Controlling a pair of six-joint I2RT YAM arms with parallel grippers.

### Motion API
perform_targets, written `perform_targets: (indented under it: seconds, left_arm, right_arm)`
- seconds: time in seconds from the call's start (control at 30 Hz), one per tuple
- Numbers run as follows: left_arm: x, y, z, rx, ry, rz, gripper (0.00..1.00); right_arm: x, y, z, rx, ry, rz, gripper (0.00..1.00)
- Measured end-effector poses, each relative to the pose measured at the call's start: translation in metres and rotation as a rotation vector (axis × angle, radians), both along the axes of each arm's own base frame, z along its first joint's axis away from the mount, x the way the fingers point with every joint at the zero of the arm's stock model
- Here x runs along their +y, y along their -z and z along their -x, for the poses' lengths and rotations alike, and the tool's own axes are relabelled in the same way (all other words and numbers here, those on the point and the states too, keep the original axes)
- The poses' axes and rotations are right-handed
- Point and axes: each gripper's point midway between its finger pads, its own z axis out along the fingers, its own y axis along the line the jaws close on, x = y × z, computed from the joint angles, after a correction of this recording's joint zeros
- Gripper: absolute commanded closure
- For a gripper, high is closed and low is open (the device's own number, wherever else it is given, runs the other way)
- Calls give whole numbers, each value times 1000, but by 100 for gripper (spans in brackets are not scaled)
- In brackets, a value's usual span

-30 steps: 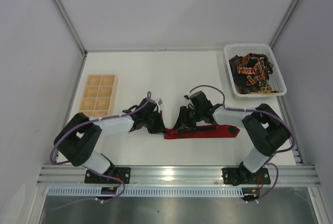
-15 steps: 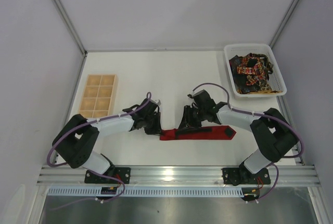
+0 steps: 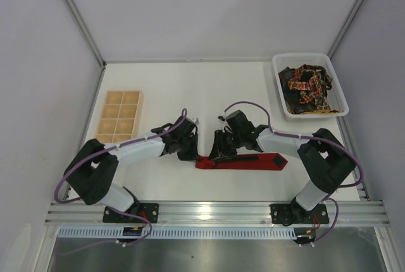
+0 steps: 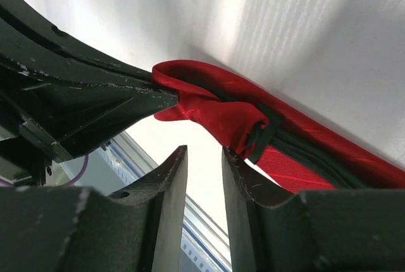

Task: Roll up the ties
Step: Roll the tie

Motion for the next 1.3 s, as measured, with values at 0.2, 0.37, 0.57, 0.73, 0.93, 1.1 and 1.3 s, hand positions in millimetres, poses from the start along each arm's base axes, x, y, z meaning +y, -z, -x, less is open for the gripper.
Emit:
perform_targets:
  seconds: [0.2,0.37,0.57,0.73,0.93,1.1,1.3]
  left_arm:
    - [-1,-5,0,-8,10,-5,100]
    - [-2,-9,3,-6,18,-9,99]
    - [-6,-20,1,-16,33,-4,100]
    - [-14,-33,-2,-34,60,3,100]
    - [-24,-43,1,-45,92,17,99]
    - [-31,-42,4,-36,115,12,100]
    - [-39,-40,7,-30,136,8,100]
  right_arm:
    - [3,4,0,-2,-4,12,76]
    - [2,11,-1,2,6,35,77]
    - [3,11,-2,-2,8,32,77]
    - [4,11,-2,1,19,16,77]
    - [5,12,-1,8,30,1,77]
    - [5,13,0,8,31,-6,78]
    - [6,15,1,4,28,-17,78]
